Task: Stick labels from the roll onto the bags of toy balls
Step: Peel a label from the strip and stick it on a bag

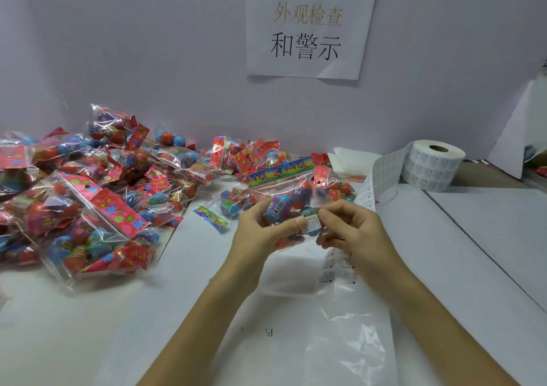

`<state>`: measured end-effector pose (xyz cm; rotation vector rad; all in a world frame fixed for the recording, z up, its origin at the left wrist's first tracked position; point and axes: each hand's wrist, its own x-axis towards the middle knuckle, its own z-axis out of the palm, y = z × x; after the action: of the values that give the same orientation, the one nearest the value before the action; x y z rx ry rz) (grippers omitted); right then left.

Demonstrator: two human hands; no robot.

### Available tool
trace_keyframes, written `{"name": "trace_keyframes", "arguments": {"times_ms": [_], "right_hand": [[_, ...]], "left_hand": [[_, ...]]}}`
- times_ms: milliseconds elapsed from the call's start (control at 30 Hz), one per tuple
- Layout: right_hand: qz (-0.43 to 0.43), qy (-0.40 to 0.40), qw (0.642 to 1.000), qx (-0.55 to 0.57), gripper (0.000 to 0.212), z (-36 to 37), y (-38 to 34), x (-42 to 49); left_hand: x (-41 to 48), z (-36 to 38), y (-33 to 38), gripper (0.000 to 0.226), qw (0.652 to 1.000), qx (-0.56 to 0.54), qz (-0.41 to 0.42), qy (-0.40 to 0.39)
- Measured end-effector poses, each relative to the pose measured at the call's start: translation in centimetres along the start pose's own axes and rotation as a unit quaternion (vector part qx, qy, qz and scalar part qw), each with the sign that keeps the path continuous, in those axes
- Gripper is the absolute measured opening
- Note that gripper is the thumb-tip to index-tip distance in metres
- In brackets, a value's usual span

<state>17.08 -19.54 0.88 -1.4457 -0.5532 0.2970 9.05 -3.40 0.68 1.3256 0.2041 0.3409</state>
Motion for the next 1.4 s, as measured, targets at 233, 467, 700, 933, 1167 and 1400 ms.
{"name": "trace_keyframes", "arguments": {"times_ms": [233,467,700,933,1167,1400], "right_hand": [[-0.034,0.006,0.997,-0.062,0.037,0.49,-0.06,-0.38],[-0.021,-0.004,1.0,-0.02,0.026,0.27,-0.04,-0.23],[-0.02,-0.02,1.0,-0.011,0.022,0.37,0.14,0.01],[-0.002,-0.038,0.999,0.006,0.036,0.42,-0.02,0.05],[0.013,-0.033,0.998,-0.054,0.044,0.68,0.32,-0.04],[-0.004,-0.056,0.997,-0.045,0.042,0.33,0.19,-0.06]], "left_hand": [[-0.14,0.15,0.2,0.057,1.0,-0.009,-0.003,-0.004],[-0.1,0.17,0.15,0.056,0.999,-0.042,-0.031,-0.008],[-0.14,0.09,0.17,0.055,0.997,-0.064,-0.04,0.007],[0.09,0.17,0.39,0.058,0.998,-0.037,-0.048,0.034],[-0.07,0.07,-0.02,0.055,0.999,0.005,-0.03,0.02],[0.19,0.02,-0.38,0.062,0.998,0.048,-0.041,0.016]]}}
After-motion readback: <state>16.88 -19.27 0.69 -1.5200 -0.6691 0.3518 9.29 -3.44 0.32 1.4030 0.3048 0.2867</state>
